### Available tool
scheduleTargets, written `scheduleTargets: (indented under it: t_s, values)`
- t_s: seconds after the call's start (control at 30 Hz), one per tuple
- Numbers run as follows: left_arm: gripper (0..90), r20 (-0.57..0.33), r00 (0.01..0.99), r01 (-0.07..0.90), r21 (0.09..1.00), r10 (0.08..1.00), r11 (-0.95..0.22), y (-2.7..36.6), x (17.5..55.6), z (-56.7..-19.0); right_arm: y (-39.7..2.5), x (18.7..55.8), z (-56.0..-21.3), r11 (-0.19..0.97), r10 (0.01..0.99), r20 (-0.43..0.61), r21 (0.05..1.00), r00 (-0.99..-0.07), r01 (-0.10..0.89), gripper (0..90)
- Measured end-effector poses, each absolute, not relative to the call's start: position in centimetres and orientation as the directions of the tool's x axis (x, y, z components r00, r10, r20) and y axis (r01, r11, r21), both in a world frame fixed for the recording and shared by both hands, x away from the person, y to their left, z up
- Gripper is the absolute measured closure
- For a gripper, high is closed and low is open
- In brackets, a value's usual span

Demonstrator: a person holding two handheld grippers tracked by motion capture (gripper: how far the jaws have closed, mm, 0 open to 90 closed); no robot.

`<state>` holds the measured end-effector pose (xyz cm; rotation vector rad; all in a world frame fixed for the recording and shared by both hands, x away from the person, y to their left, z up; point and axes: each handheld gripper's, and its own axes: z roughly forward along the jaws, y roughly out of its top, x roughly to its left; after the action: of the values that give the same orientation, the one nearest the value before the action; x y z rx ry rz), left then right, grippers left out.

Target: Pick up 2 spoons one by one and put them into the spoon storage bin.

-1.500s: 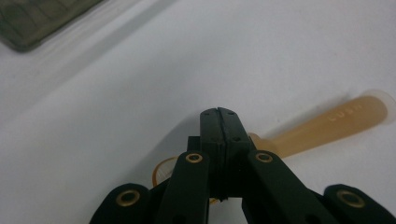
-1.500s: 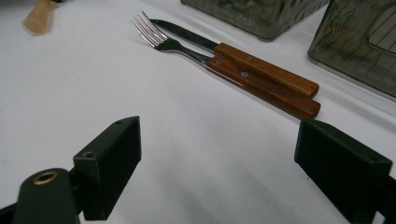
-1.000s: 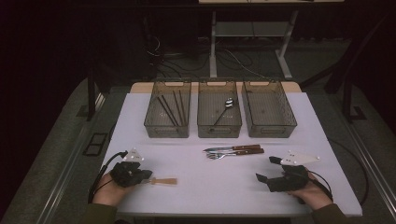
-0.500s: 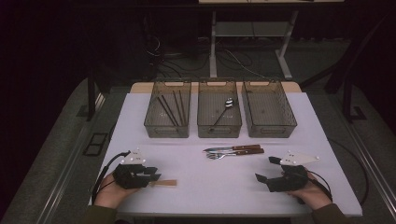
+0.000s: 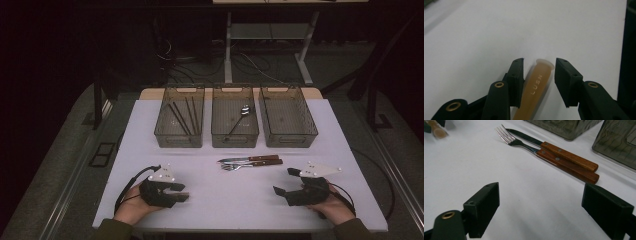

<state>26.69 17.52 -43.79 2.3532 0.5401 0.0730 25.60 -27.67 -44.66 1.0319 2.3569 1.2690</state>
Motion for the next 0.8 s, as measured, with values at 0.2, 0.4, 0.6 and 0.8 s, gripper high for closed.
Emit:
scheduleTargets:
  t_s: [0.2, 0.4, 0.6, 0.8]
  values:
    - [62.7, -0.072, 0.924, 0.330, 0.648, 0.376, -0.687, 17.41, 26.74, -44.06, -27.63, 25.57, -44.65, 0.362, 0.699, 0.093, 0.809, -0.710, 0.463, 14.3]
    - [72.4, -0.078, 0.932, 0.318, 0.646, 0.355, -0.694, 17.32, 26.77, -44.06, -27.55, 25.59, -44.69, 0.365, 0.696, 0.092, 0.809, -0.712, 0.461, 14.3]
    - [73.4, -0.078, 0.931, 0.319, 0.644, 0.356, -0.695, 17.21, 26.78, -43.98, -27.55, 25.59, -44.67, 0.363, 0.697, 0.093, 0.810, -0.711, 0.461, 14.3]
    - [73.8, -0.070, 0.927, 0.325, 0.644, 0.370, -0.693, 17.17, 26.89, -43.84, -27.56, 25.61, -44.68, 0.364, 0.697, 0.091, 0.810, -0.711, 0.461, 14.3]
